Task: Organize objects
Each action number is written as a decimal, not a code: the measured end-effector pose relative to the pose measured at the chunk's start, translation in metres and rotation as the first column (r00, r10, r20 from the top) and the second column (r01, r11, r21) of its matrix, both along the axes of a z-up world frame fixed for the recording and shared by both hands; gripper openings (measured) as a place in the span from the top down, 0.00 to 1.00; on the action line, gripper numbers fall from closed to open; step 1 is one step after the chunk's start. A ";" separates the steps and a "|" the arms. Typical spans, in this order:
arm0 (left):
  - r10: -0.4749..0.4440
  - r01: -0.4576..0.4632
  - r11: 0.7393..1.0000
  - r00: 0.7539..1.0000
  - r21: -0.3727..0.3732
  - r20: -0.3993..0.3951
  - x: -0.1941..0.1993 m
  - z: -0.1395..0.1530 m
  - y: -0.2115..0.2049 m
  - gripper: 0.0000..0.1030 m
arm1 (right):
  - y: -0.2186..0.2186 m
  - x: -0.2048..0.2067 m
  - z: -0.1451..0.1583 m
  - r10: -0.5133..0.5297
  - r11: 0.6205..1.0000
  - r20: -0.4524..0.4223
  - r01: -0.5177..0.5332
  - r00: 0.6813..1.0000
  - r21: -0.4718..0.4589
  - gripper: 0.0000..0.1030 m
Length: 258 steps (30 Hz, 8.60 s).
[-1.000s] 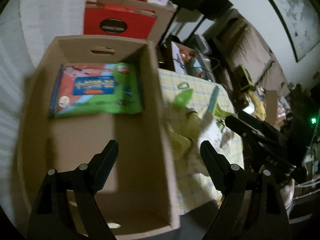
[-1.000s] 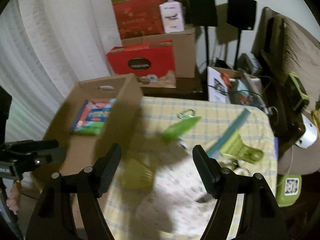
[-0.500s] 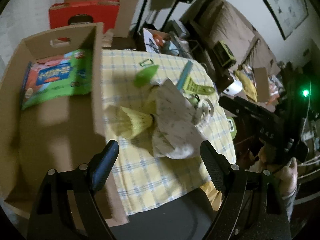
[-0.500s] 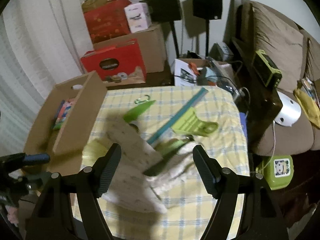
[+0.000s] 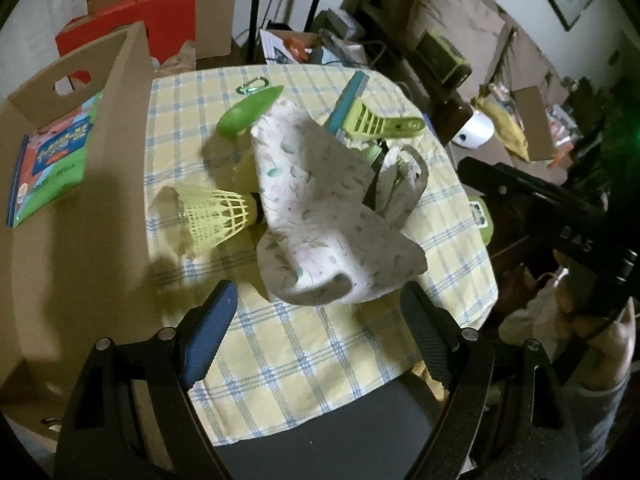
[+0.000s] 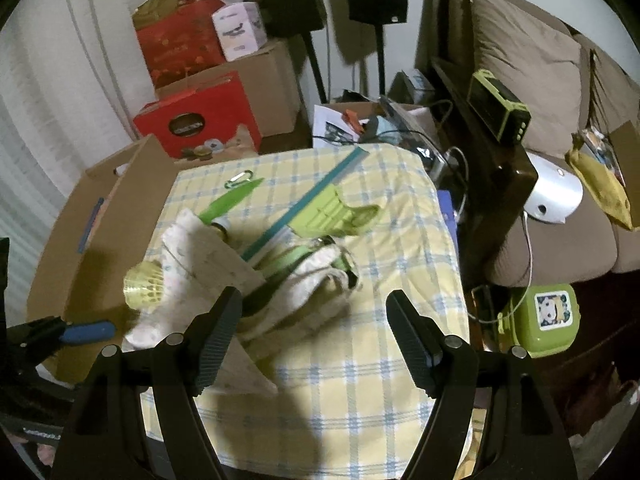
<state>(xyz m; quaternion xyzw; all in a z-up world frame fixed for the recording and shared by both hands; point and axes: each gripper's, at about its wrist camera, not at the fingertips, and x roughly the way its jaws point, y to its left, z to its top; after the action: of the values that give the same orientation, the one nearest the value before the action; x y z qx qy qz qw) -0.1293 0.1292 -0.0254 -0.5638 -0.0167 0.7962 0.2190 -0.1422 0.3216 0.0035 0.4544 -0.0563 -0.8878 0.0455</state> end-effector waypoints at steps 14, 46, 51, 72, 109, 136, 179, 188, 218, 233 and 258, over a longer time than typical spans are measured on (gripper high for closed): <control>-0.038 0.034 0.997 0.998 0.073 0.051 -0.001 -0.016 0.010 0.95 | 0.014 0.007 -0.029 -0.015 0.998 0.042 0.017 0.999 -0.056 0.26; 0.084 0.030 0.915 0.961 0.402 -0.263 0.038 0.184 -0.067 0.97 | 0.011 0.017 -0.004 -0.004 0.995 -0.032 0.001 0.999 -0.100 0.26; 0.140 -0.013 0.916 0.947 0.402 -0.290 0.043 0.192 -0.090 0.97 | -0.004 0.013 -0.003 0.029 0.994 -0.030 -0.032 0.999 -0.108 0.26; 0.268 -0.136 0.896 0.925 0.423 -0.271 0.025 0.186 -0.167 0.97 | -0.059 -0.044 0.004 0.120 0.988 0.007 -0.119 0.993 -0.099 0.34; 0.270 -0.133 0.882 0.928 0.451 -0.254 0.009 0.174 -0.193 0.97 | -0.128 -0.132 -0.085 0.161 0.987 0.257 -0.159 0.953 -0.030 0.67; 0.351 -0.338 0.934 0.815 0.113 -0.462 0.028 0.169 -0.183 0.97 | -0.171 -0.017 0.100 0.222 0.974 -0.266 -0.224 0.938 0.023 0.67; 0.426 -0.476 0.878 0.826 -0.050 -0.370 0.035 0.046 -0.252 0.60 | -0.306 0.013 0.003 0.380 0.924 -0.113 -0.382 0.918 0.007 0.66; 0.450 -0.494 0.869 0.812 -0.029 -0.372 0.042 0.039 -0.258 0.36 | -0.297 0.016 -0.001 0.369 0.929 -0.128 -0.370 0.921 0.015 0.56; 0.431 -0.454 0.889 0.785 0.061 -0.446 0.094 0.076 -0.236 0.17 | -0.185 0.056 0.021 0.193 0.981 -0.220 -0.184 0.956 0.061 0.27; 0.280 -0.282 0.957 0.857 0.062 -0.433 0.092 0.066 -0.154 0.17 | -0.096 0.061 0.019 0.036 0.998 -0.217 -0.026 0.976 0.049 0.23; -0.208 0.127 0.948 0.942 -0.293 -0.265 0.005 0.032 -0.005 0.17 | 0.006 0.063 -0.006 -0.114 0.993 -0.140 0.118 0.984 0.021 0.23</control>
<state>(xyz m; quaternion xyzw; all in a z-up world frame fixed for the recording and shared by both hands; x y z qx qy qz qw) -0.1244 0.1239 0.0070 -0.4640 0.1737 0.8436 0.2072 -0.0790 0.3277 -0.0029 0.3884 -0.0666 -0.9190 -0.0092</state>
